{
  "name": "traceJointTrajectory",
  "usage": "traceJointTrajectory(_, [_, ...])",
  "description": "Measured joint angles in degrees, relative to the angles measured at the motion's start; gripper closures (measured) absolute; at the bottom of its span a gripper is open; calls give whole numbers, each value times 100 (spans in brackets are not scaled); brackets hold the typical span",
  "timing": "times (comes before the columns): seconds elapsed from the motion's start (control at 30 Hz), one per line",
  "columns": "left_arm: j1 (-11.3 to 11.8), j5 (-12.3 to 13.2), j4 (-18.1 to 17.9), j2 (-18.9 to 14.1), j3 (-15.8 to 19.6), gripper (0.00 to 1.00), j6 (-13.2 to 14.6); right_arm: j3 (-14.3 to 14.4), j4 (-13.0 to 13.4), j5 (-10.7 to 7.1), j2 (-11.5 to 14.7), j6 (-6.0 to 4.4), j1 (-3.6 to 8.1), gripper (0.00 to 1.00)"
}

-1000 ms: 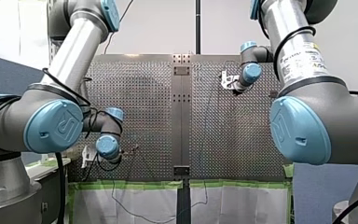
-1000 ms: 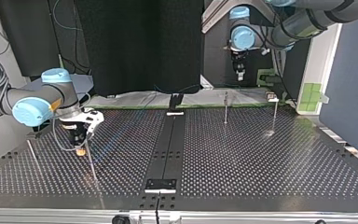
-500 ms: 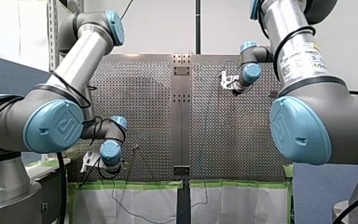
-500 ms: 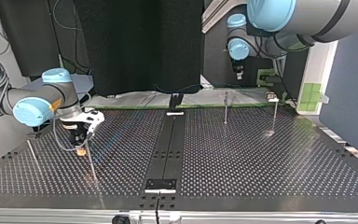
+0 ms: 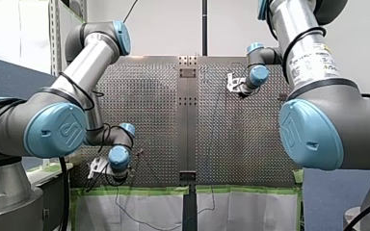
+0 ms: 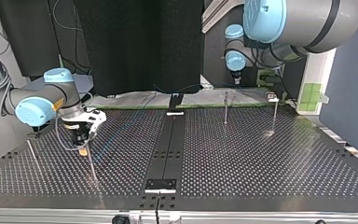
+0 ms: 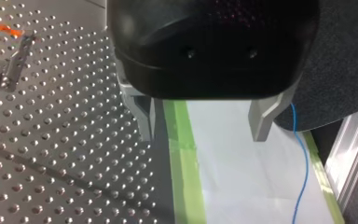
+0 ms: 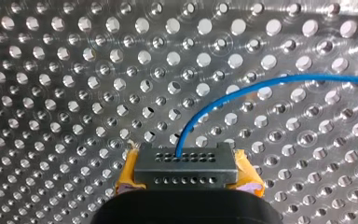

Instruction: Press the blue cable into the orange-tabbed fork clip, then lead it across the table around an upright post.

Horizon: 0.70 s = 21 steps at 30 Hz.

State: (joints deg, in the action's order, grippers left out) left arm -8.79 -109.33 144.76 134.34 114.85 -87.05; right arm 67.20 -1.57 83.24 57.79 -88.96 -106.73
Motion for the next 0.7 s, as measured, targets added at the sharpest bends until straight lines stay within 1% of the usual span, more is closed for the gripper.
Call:
traceJointTrajectory(0.13, [6, -122, 192, 92, -193, 0, 156, 0, -3, 0, 0, 0, -31, 100])
traceJointTrajectory(0.3, [-15, -362, 451, 323, -449, 0, 404, 0, -6, 0, 0, 2, -63, 100])
traceJointTrajectory(0.5, [-26, -654, 743, 599, -744, 0, 699, 1, -9, 32, 1, 46, -116, 100])
traceJointTrajectory(0.57, [-32, -744, 842, 650, -852, 0, 793, 1, -13, 56, 1, 62, -131, 100])
traceJointTrajectory(0.7, [-39, -824, 921, 687, -1033, 0, 872, 1, -16, 81, 1, 75, -150, 100])
